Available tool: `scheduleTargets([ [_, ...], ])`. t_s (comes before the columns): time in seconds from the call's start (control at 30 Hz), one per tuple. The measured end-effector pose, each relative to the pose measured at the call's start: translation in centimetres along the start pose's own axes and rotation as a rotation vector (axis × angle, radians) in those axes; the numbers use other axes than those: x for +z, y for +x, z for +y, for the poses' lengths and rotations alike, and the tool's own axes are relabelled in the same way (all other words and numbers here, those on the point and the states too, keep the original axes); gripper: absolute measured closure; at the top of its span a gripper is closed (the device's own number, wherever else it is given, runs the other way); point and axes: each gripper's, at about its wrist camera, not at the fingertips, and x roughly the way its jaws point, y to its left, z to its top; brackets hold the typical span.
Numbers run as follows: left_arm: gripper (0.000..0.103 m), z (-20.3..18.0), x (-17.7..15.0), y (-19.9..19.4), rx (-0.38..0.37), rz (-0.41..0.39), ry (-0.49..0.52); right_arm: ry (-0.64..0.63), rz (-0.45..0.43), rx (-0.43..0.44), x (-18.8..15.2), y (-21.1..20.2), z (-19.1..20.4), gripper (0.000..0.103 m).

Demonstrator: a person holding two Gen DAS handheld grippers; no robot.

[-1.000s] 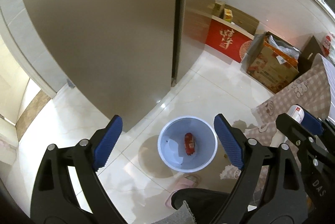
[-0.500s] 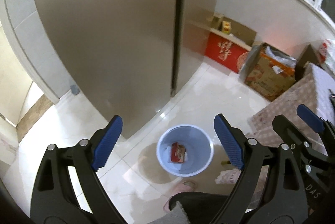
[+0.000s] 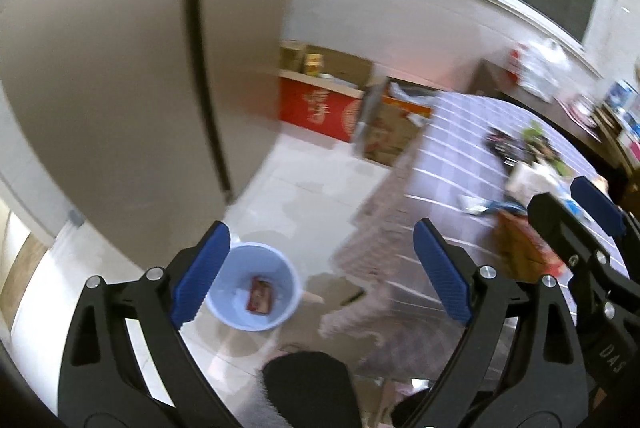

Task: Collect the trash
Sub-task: 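Move both open tools back to the table, then grasp the folded red flyer with the left tool while the right tool grasps the milk carton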

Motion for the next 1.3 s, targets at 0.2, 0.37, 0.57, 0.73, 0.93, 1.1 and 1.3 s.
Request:
scheduleTargets([
  [0.2,0.012,-6.6,-0.6,0.5,-0.056,0.038,0.057,0.065,0.052,-0.091,-1.6,-1.4,-6.3,0.027],
  [0.37,0.012,-10.2,-1.3,1.5,-0.056,0.073,0.106,0.107,0.077,-0.127,-3.3,-1.0,-10.4,0.027],
  [0.57,0.012,-12.7,-1.4,3.8,-0.050,0.118,0.115,0.179,0.125,-0.098,-4.5,0.4,-13.8,0.027],
  [0.73,0.012,-13.1,-1.5,5.6,-0.059,0.157,0.113,0.254,0.169,-0.011,-4.8,2.6,-15.7,0.027],
  [0.93,0.019,-12.7,-1.1,7.3,-0.092,0.186,0.068,0.313,0.197,0.094,-4.6,5.2,-16.6,0.027],
  [1.1,0.047,-13.7,-1.8,8.1,-0.137,0.222,0.139,0.283,0.197,0.118,-3.7,6.3,-15.9,0.027],
  [1.3,0.076,-13.9,-1.5,7.4,-0.176,0.192,0.183,0.262,0.203,0.129,-3.4,6.7,-15.3,0.060],
])
